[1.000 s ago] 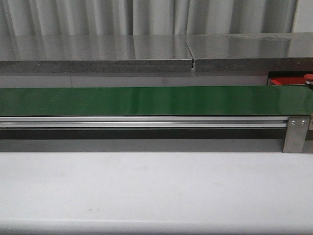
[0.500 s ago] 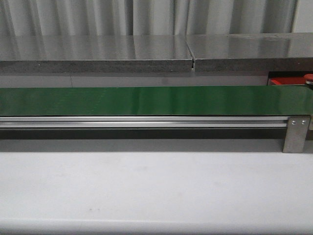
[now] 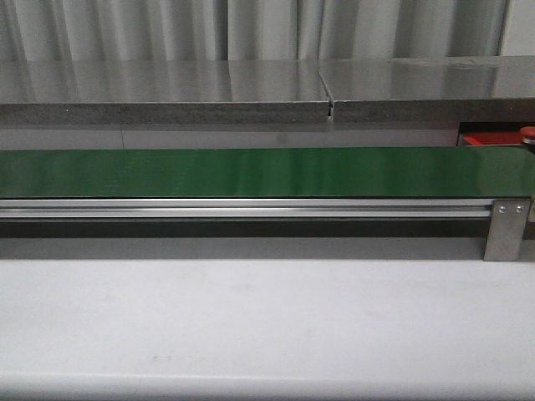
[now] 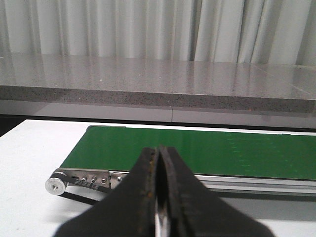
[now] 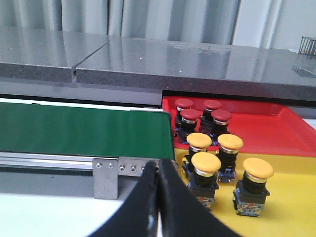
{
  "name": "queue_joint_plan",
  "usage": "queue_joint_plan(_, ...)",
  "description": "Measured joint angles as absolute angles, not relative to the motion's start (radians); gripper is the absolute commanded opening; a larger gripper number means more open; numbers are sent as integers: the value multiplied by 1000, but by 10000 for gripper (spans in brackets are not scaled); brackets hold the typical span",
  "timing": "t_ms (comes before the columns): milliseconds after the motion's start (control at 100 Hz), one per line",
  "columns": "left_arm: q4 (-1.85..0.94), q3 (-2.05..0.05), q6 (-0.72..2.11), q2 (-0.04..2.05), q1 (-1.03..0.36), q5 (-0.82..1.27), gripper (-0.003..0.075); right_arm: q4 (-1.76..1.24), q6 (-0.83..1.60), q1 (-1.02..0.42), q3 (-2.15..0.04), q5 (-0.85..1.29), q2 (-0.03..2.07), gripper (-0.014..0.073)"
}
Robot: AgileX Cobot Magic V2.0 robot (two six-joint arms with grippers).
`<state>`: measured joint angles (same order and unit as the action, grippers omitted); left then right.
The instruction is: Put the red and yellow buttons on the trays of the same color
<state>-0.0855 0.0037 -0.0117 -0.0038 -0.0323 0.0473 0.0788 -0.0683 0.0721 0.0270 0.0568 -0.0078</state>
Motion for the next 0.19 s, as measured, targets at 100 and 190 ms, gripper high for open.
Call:
queue_joint_plan(100,-86,4,-12,-4,-32,47,-20,79,-68,72,27,57,-8,-117)
queue_joint_plan(190,-86,4,-12,-4,-32,47,-20,79,-68,72,27,57,-8,-117)
